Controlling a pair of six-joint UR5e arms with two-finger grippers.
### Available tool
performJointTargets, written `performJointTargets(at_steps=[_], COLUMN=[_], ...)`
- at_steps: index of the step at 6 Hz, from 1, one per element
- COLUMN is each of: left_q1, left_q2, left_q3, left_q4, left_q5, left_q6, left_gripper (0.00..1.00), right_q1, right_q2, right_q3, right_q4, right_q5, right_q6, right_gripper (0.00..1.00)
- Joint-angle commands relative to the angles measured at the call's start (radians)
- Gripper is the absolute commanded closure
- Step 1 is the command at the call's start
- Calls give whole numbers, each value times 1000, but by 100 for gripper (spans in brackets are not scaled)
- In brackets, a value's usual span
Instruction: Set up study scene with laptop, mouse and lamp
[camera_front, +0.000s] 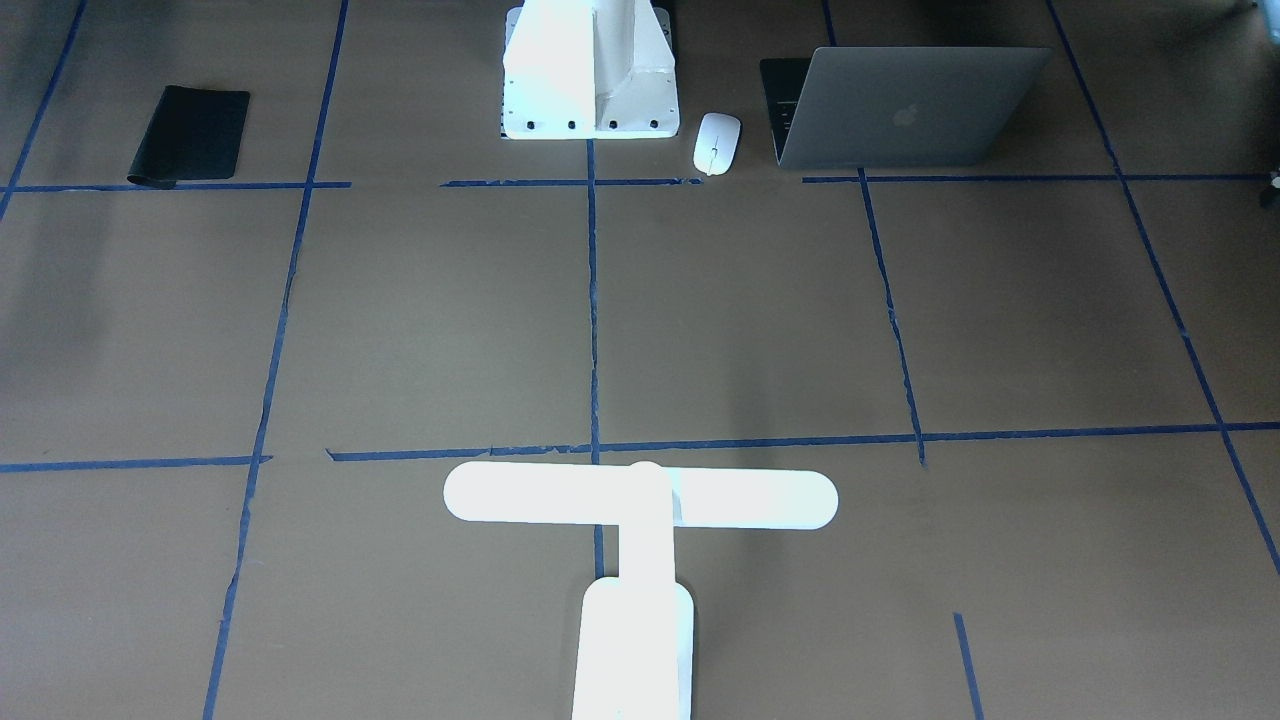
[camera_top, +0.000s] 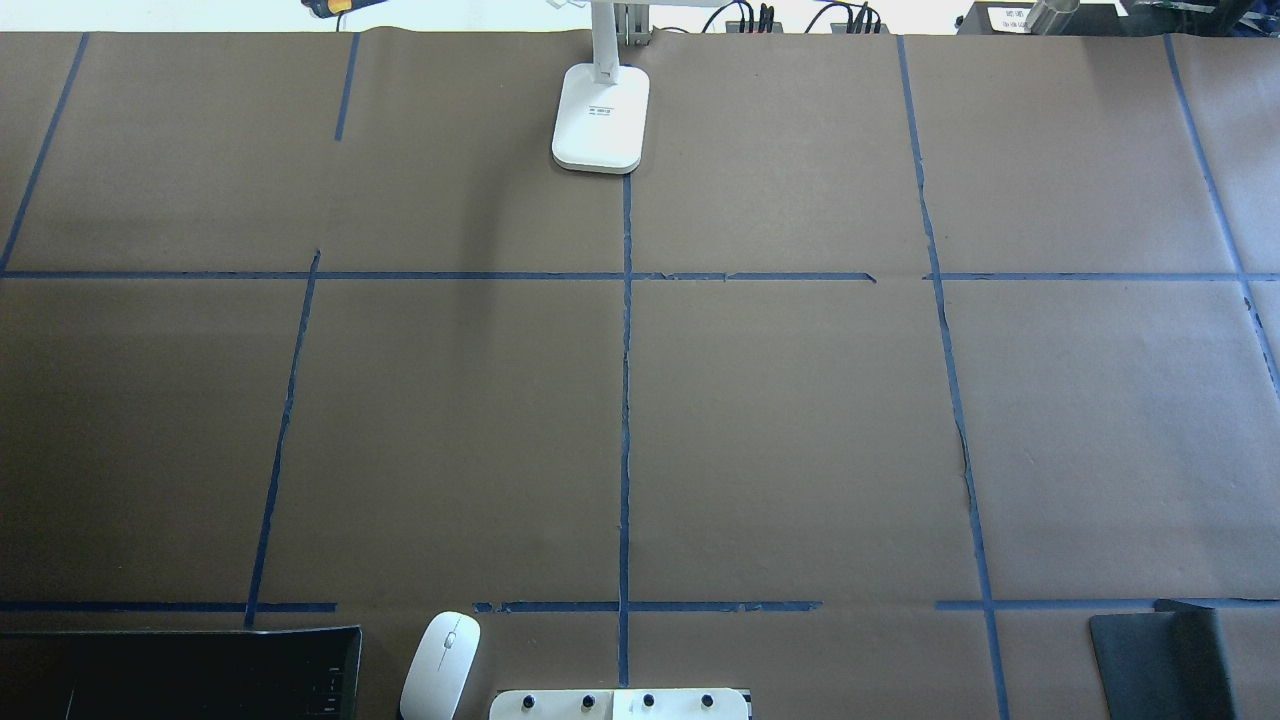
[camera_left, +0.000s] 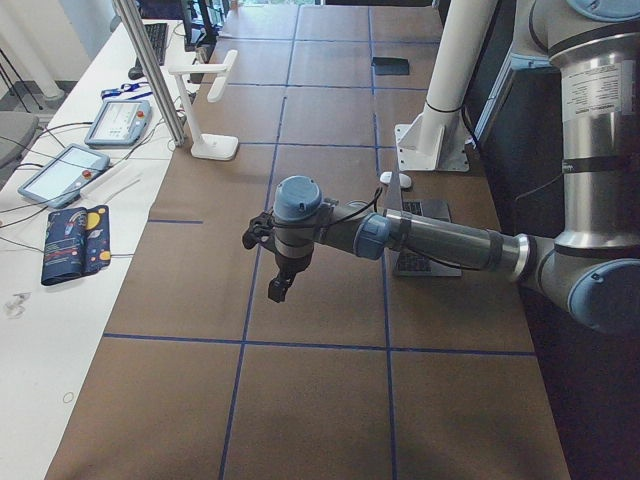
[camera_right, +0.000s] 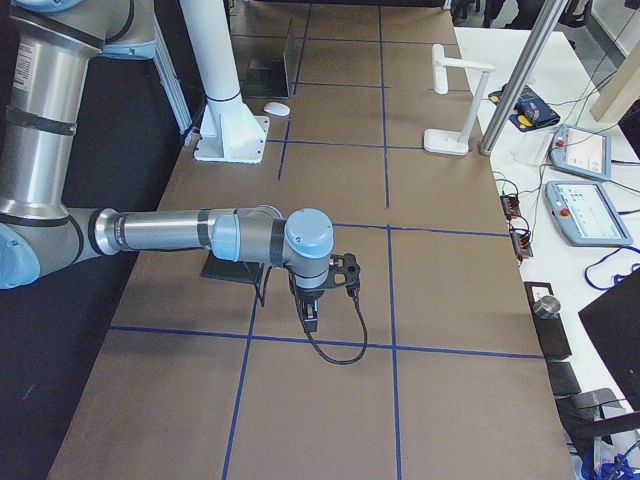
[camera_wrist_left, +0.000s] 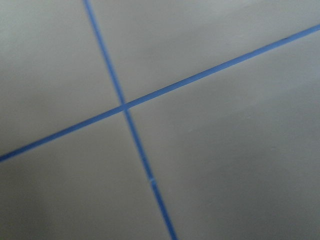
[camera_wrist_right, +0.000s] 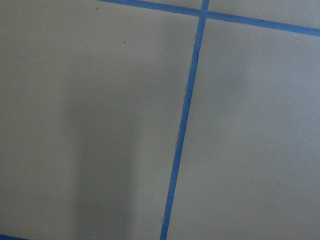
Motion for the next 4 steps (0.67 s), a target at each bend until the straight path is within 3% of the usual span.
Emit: performJointTargets(at_steps=[1, 4], left_q1=[130, 398], left_q2=[1, 26], left_q3=[-66, -351], left_q4=[-128, -128], left_q5=[-62, -58], left_q6=[-6, -49], left_gripper=[0, 1], right_q1=[0, 0], right_q2=[-1, -1], right_q3=[0, 0], right_q4=[-1, -1], right_q5=[0, 0], right_q6=[0, 0], right_gripper=[0, 0])
